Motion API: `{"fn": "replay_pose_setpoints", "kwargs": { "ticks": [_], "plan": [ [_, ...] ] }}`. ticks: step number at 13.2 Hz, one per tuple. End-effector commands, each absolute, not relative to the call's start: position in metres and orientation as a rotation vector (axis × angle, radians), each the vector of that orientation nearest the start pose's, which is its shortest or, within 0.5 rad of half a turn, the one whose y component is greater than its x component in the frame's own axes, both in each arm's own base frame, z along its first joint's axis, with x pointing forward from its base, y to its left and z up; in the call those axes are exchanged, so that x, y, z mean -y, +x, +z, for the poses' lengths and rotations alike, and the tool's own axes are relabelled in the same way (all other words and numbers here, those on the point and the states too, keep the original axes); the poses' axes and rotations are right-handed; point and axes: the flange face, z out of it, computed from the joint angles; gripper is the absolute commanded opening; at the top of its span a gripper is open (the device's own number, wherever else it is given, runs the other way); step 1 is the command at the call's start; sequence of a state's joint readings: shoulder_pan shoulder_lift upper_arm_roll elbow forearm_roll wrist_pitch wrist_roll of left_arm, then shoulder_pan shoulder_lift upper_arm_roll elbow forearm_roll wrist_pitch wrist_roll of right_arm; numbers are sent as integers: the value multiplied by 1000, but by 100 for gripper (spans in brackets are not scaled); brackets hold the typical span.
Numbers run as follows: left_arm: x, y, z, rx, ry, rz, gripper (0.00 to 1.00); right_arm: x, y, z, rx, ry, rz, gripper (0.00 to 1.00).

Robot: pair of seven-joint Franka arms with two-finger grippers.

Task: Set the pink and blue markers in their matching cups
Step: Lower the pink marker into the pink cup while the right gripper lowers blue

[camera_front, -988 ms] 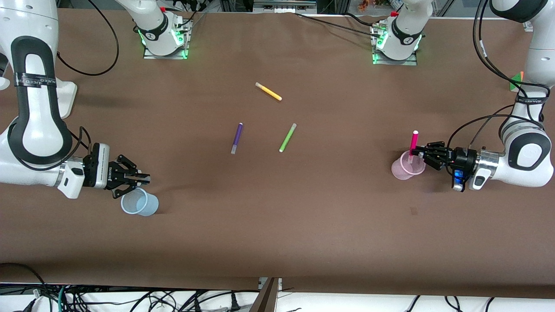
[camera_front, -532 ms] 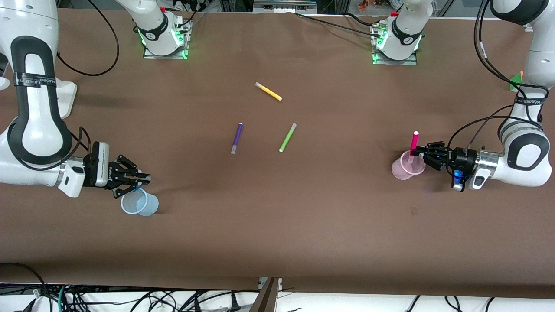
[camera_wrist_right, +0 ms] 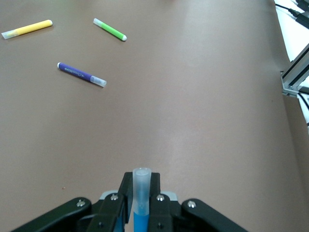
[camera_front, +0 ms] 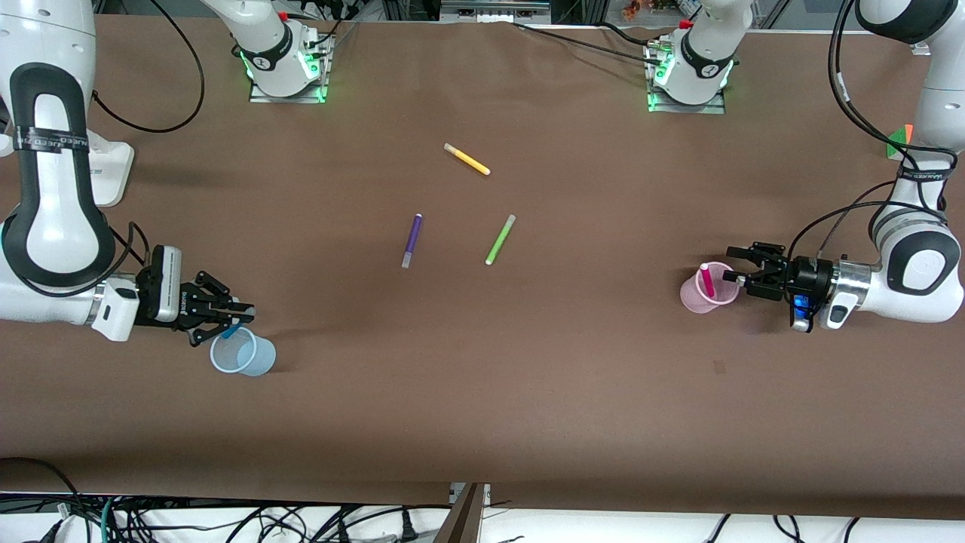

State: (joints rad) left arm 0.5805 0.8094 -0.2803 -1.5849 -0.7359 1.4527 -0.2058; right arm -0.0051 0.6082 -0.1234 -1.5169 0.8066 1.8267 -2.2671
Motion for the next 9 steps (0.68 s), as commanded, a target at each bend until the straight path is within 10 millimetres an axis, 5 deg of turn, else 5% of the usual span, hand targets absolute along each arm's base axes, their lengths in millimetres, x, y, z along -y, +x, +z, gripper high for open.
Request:
{"fn": "replay_pose_setpoints", "kwargs": {
  "ticks": [1,3,6,7,8,9],
  "plan": [
    [-123,602,196,-747,1801,-934,100,23,691,288,-2759,2180,1088,17],
    [-121,609,229,-805,1808,-974,100,21,699,288,-2741,2173,1132,17],
    [-118,616,324,-891,1879,-1018,100,20,703,290,-2695,2224,1187,30],
    [-115,613,358,-926,1919,-1011,100,22,703,289,-2676,2261,1206,44],
    [-107,608,394,-938,1995,-991,100,21,703,290,-2656,2313,1196,99],
    [-97,603,426,-939,2083,-957,100,21,704,297,-2621,2374,1183,100]
  ]
}}
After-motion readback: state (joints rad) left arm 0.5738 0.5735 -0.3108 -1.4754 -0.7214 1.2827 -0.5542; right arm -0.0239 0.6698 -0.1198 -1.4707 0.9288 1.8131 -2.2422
